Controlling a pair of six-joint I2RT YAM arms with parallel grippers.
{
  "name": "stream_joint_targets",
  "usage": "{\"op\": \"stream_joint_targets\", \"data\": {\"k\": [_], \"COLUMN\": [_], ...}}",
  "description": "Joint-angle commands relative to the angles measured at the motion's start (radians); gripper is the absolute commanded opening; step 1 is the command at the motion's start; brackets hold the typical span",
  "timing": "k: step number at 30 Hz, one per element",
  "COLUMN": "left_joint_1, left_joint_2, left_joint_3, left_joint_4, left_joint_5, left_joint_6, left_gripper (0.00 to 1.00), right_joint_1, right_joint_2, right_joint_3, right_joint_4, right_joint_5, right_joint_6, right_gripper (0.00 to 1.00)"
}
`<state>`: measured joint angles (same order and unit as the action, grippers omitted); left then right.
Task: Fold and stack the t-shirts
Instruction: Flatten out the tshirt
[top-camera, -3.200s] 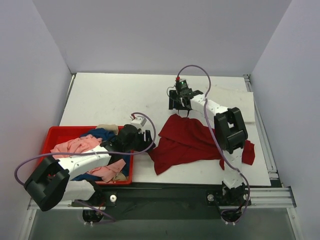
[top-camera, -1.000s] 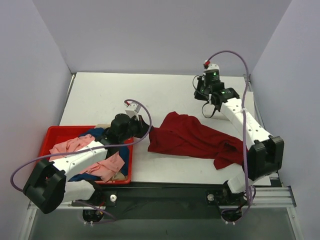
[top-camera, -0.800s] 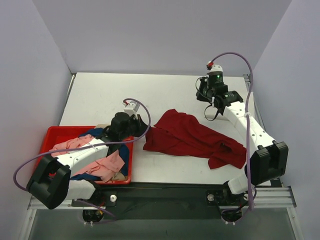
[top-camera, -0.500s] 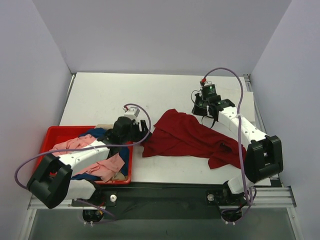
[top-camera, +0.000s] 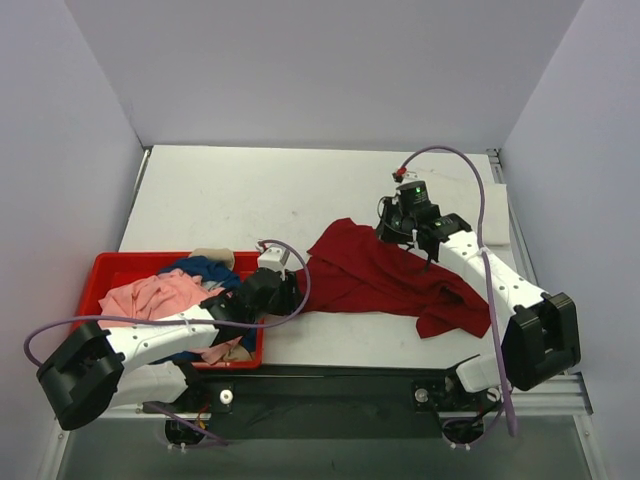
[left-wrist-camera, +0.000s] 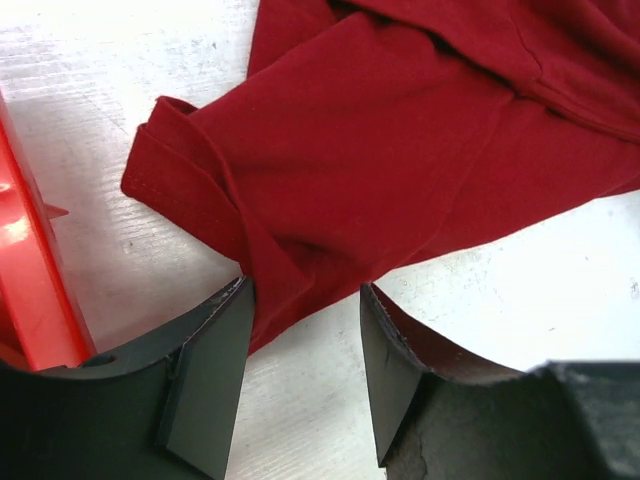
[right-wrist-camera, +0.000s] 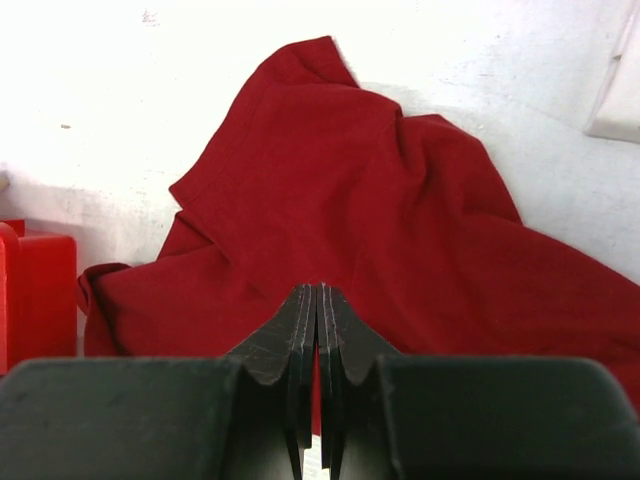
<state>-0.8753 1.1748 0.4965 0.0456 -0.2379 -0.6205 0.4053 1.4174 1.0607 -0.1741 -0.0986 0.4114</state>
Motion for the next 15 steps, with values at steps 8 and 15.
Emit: {"op": "stream_joint_targets", "data": {"k": [8,15], "left_joint_1": [-0.021,-0.118], "left_joint_2": [0.016,0.048], "left_joint_3": [-0.006,0.051], "left_joint_4": [-0.098,-0.202], "left_joint_5": [-0.084,-0.220], "left_joint_6": [-0.054,-0.088], "left_gripper": [0.56,0.56], "right_joint_1": [0.033,0.035], "right_joint_2": [-0.061,-0.037], "right_joint_3": [-0.027,-0.027], "right_joint_4": [0.010,0.008], "right_joint_5": [0.011,0.011], "right_joint_6": [0.015,0.018], "right_gripper": [0.00,0.00]}}
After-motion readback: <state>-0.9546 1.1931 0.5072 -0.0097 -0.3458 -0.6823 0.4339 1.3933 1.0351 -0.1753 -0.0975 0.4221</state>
